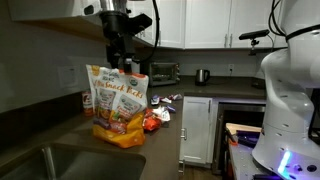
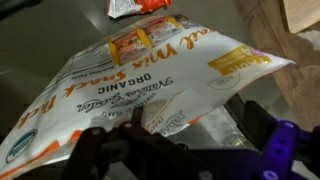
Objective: Remove two small packets from the pack on the countertop
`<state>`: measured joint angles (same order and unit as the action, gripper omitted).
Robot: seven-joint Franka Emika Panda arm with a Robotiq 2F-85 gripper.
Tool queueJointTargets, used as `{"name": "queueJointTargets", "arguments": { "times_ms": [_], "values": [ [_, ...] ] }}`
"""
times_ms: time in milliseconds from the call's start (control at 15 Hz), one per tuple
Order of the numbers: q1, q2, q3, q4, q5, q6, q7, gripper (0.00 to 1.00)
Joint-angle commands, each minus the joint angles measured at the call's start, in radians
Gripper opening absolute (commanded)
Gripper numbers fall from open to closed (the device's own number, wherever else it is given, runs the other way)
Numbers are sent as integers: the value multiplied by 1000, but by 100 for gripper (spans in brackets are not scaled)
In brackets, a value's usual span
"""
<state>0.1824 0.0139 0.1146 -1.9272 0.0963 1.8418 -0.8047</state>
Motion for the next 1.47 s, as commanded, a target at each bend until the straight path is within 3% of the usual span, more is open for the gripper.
{"name": "queueJointTargets", "arguments": {
  "times_ms": [0,1400],
  "values": [
    [-21,27,9,73,7,-72,-46,100],
    [-24,63,16,80,-68,-95,-241,100]
  ]
}}
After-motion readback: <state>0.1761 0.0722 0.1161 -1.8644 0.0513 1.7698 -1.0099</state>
